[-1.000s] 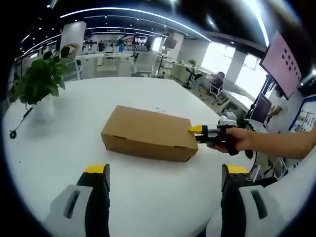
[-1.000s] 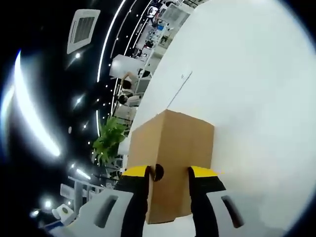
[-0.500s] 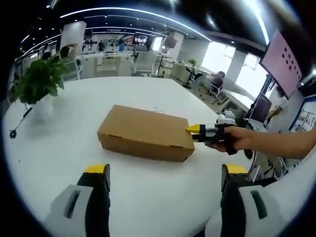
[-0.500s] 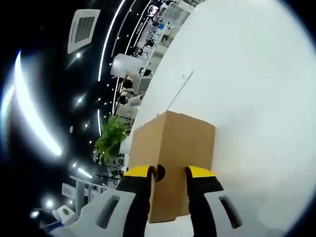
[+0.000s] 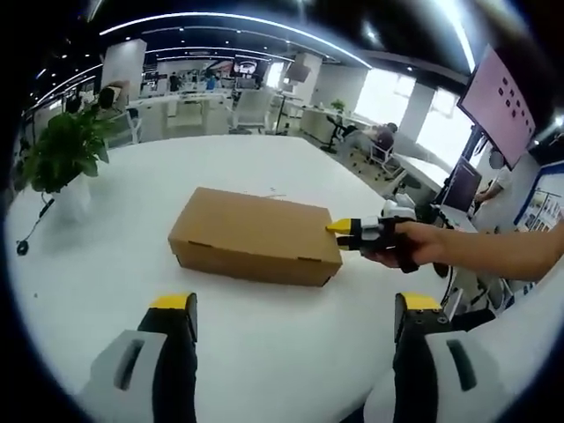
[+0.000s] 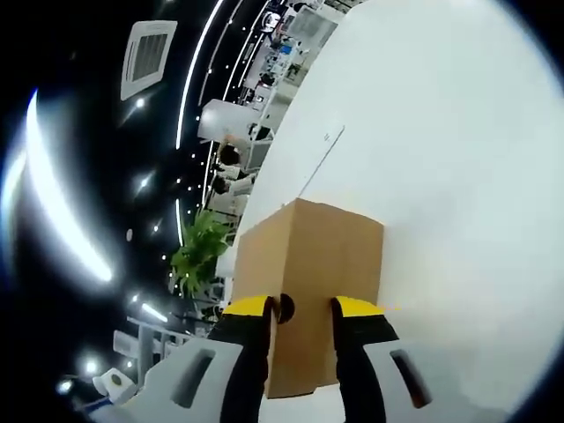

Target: Operate the shoe box by opening the lid, removing the specified soft item, and placing it in the target area until the item is outside and the box remains undamaged.

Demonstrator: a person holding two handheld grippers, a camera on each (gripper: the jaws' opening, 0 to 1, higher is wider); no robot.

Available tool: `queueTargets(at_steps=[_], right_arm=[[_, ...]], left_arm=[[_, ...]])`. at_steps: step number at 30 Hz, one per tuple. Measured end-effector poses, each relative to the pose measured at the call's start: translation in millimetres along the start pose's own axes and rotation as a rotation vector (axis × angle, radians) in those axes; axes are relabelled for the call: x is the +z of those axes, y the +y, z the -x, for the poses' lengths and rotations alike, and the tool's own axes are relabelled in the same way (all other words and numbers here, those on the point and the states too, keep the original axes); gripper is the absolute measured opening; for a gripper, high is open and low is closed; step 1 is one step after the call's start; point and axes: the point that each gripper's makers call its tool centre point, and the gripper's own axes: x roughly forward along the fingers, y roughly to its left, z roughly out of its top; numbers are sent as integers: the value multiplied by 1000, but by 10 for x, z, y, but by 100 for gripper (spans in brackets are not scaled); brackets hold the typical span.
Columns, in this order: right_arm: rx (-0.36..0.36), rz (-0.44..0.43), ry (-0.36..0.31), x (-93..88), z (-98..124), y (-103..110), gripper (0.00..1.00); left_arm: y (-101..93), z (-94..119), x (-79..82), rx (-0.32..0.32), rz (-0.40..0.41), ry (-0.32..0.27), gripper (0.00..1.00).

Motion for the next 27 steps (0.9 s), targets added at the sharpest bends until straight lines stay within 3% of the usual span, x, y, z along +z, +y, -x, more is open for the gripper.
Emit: queueTargets(at_steps=[9,11,16,21,27], right_arm=[[-2,2,8,10,-16,-12,26],[-2,4,8,10,-17,-14,26],[0,6,12,6,-15,-10,26],[4,7,9,3,-13,-10,26],[7,14,30,-4,-13,-1,26]], left_arm=[[76,-36,163,-5,23,-30,97],[98,-59,257,-22,78,-59,97],[195,-116,382,-12,76,-63,98],[283,-158,623,-29,129,-106,98],[416,-208,779,-34,128,-108,93]])
